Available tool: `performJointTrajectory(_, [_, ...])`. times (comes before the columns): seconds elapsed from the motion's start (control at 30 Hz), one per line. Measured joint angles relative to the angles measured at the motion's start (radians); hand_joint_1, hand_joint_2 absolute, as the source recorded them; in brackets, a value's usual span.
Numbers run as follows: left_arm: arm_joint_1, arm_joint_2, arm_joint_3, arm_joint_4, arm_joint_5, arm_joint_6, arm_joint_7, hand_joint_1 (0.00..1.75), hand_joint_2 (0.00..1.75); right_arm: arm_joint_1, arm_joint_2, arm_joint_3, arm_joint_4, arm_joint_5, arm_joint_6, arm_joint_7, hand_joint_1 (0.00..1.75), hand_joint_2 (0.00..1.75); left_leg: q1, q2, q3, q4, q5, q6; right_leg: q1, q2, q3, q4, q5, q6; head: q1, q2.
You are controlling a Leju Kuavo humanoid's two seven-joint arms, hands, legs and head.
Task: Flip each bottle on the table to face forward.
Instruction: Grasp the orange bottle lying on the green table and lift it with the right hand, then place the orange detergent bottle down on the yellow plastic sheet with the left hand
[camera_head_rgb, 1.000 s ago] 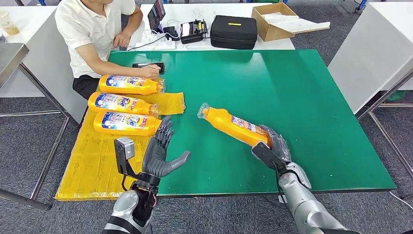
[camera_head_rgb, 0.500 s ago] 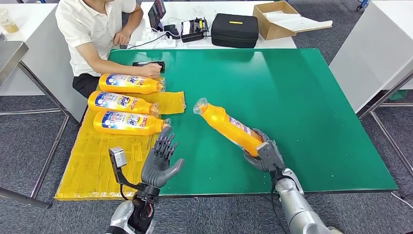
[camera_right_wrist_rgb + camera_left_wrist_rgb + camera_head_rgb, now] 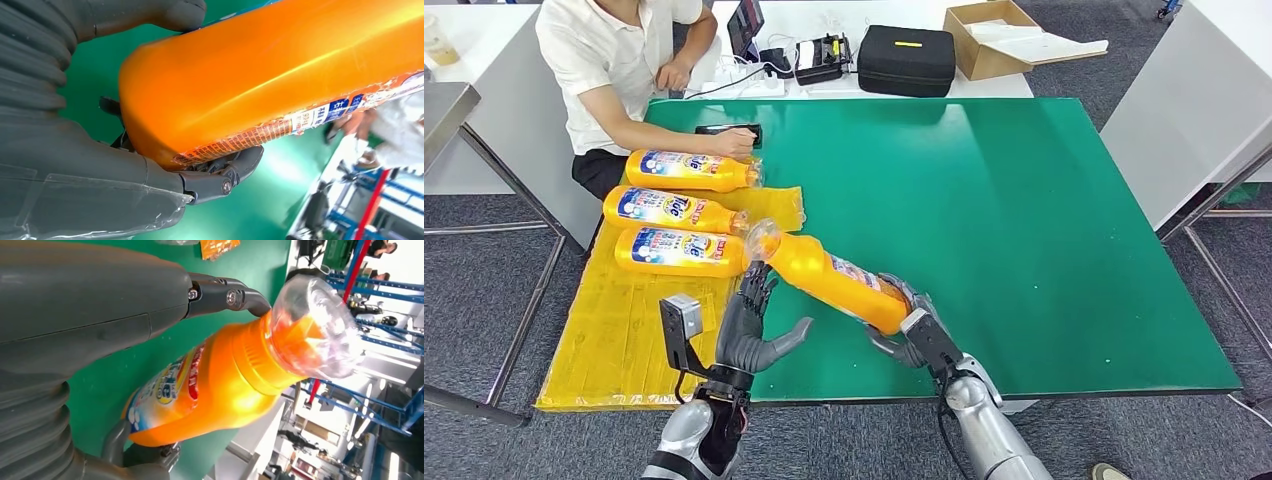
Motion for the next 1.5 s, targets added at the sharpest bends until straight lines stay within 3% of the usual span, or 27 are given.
performJointTrajectory(0.3, [-0.052, -0.004, -0.005, 0.043, 0.113, 0.024, 0.024, 0.00, 1.75, -0.001, 0.050, 0.084, -0.059, -0.006, 0.022, 0.000, 1.75, 1.75, 0.000, 0.000, -0.001, 0.000, 0.000, 0.000, 0.000, 0.000, 0.000, 0.000, 0.000, 0.000, 0.000, 0.000])
performJointTrajectory(0.7, [-0.096, -0.014, 0.005, 0.091, 0.391, -0.111, 0.023, 0.00, 1.75, -0.042, 0.084, 0.177, -0.065, -0.037, 0.034, -0.002, 1.75, 1.75, 0.000, 0.000, -0.001, 0.000, 0.000, 0.000, 0.000, 0.000, -0.001, 0.000, 0.000, 0.000, 0.000, 0.000])
performJointTrajectory(0.73, [-0.097, -0.014, 0.005, 0.091, 0.407, -0.121, 0.020, 0.27, 1.75, -0.044, 0.086, 0.182, -0.063, -0.039, 0.036, -0.003, 1.75, 1.75, 0.000, 0.000, -0.001, 0.000, 0.000, 0.000, 0.000, 0.000, -0.001, 0.000, 0.000, 0.000, 0.000, 0.000])
performJointTrajectory(0.83, [-0.098, -0.015, 0.008, 0.088, 0.449, -0.150, 0.005, 1.56, 1.75, -0.049, 0.094, 0.199, -0.050, -0.044, 0.037, -0.007, 1.75, 1.75, 0.000, 0.000, -0.001, 0.000, 0.000, 0.000, 0.000, 0.000, -0.001, 0.000, 0.000, 0.000, 0.000, 0.000])
performJointTrajectory(0.87, [-0.097, -0.015, 0.010, 0.086, 0.459, -0.158, 0.002, 1.71, 1.75, -0.052, 0.097, 0.204, -0.043, -0.047, 0.036, -0.008, 1.75, 1.75, 0.000, 0.000, -0.001, 0.000, 0.000, 0.000, 0.000, 0.000, -0.001, 0.000, 0.000, 0.000, 0.000, 0.000])
performJointTrajectory(1.2, [-0.090, -0.015, 0.032, 0.070, 0.479, -0.176, -0.001, 1.75, 1.75, -0.074, 0.103, 0.226, 0.000, -0.065, 0.031, -0.014, 1.71, 1.75, 0.000, 0.000, -0.002, 0.000, 0.000, 0.000, 0.000, 0.000, -0.001, 0.000, 0.000, 0.000, 0.000, 0.000])
performJointTrajectory(1.43, [-0.084, -0.015, 0.034, 0.065, 0.466, -0.173, -0.014, 1.75, 1.75, -0.077, 0.106, 0.228, 0.030, -0.080, 0.015, -0.020, 1.50, 1.75, 0.000, 0.000, -0.002, 0.000, 0.000, 0.000, 0.000, 0.000, -0.002, 0.000, 0.000, 0.000, 0.000, 0.000])
performJointTrajectory(1.47, [-0.082, -0.015, 0.035, 0.061, 0.460, -0.171, -0.017, 1.75, 1.75, -0.077, 0.107, 0.228, 0.035, -0.083, 0.013, -0.021, 1.42, 1.75, 0.000, 0.000, -0.002, 0.000, 0.000, 0.000, 0.000, 0.000, -0.002, 0.000, 0.000, 0.000, 0.000, 0.000])
performJointTrajectory(1.5, [-0.081, -0.015, 0.035, 0.058, 0.453, -0.167, -0.020, 1.75, 1.75, -0.077, 0.108, 0.228, 0.039, -0.086, 0.012, -0.022, 1.23, 1.75, 0.000, 0.000, -0.002, 0.000, 0.000, 0.000, 0.000, 0.000, -0.002, 0.000, 0.000, 0.000, 0.000, 0.000])
